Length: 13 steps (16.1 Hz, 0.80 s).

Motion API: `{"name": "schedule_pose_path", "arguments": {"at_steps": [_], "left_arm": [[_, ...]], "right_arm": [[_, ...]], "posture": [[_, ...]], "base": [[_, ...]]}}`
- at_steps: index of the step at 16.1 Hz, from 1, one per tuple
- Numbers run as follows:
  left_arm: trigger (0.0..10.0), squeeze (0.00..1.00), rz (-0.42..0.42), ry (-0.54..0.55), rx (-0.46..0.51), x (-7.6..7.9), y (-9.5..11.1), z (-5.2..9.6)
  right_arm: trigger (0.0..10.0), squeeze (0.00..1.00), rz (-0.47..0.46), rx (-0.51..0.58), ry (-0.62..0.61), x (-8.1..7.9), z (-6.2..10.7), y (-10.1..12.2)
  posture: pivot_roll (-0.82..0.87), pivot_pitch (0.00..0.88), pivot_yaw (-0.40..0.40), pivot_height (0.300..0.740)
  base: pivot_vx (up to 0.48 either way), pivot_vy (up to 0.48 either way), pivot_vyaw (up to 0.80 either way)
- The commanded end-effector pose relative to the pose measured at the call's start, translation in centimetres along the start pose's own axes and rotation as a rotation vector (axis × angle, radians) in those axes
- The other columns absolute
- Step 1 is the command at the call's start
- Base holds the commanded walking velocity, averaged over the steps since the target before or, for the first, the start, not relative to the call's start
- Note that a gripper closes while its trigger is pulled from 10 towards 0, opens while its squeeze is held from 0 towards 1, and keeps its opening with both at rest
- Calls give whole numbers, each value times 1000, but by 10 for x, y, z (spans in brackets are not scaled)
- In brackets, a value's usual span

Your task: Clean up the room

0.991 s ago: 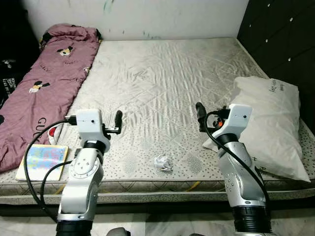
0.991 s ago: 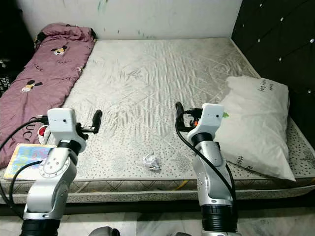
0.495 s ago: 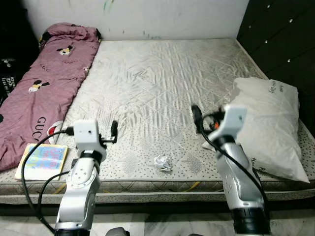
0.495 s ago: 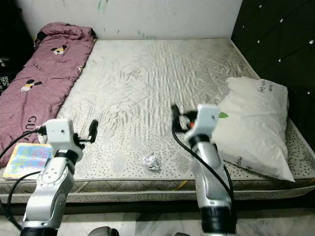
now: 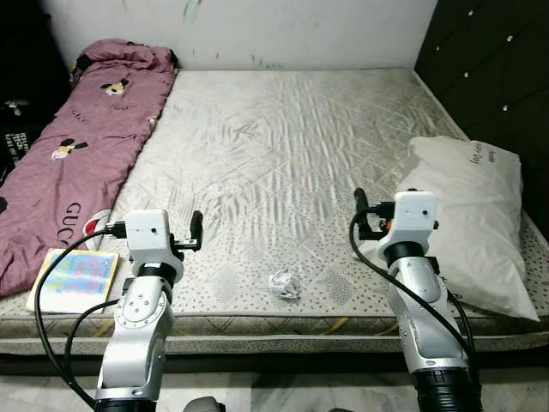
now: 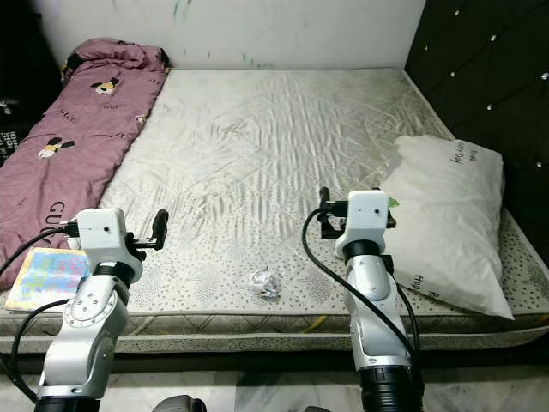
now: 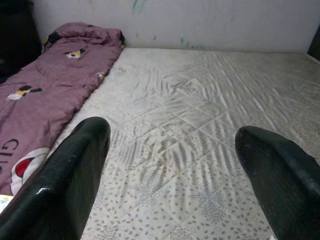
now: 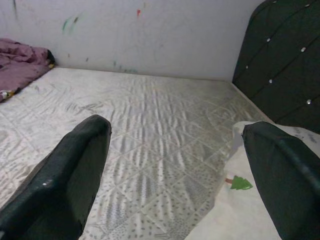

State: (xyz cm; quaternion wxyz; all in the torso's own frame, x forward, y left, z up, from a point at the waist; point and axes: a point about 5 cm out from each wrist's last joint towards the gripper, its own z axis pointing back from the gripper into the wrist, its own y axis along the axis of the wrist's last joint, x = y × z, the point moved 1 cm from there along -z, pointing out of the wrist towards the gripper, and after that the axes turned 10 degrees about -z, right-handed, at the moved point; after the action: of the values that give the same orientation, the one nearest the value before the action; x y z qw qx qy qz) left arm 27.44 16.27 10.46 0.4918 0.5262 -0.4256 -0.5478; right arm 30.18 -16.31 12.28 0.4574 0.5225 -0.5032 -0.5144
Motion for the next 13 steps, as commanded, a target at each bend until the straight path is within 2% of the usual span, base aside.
{"name": "schedule_pose_path", "arguments": {"at_steps": [1, 4, 5, 6, 9, 13], "left_arm": [[10000, 0, -18, 14, -13, -2, -1, -1], [10000, 0, -9, -2, -4, 0, 1, -6], [10000, 0, 19, -25, 4, 3, -3, -4], [10000, 0, 33, -31, 1, 5, -6, -3], [10000, 0, 82, -21, -54, 3, -24, 5], [10000, 0, 102, -48, -51, 6, -26, 3]], "right_arm": [[10000, 0, 10, 1, 10, -1, -2, -1], [10000, 0, -53, -9, 11, -2, 0, -5], [10000, 0, -114, -44, 20, -2, 7, -15], [10000, 0, -138, -65, 19, -2, 11, -21], [10000, 0, -126, -103, 20, -2, 21, -35], [10000, 0, -128, -104, 45, -1, 19, -39]], "posture": [[-21, 0, 26, 740], [-23, 0, 30, 740], [-19, 0, 29, 740], [-19, 0, 29, 740], [-10, 0, 26, 740], [-10, 0, 23, 740]], "base": [[0, 0, 0], [0, 0, 0], [0, 0, 0], [0, 0, 0], [0, 0, 0], [0, 0, 0]]}}
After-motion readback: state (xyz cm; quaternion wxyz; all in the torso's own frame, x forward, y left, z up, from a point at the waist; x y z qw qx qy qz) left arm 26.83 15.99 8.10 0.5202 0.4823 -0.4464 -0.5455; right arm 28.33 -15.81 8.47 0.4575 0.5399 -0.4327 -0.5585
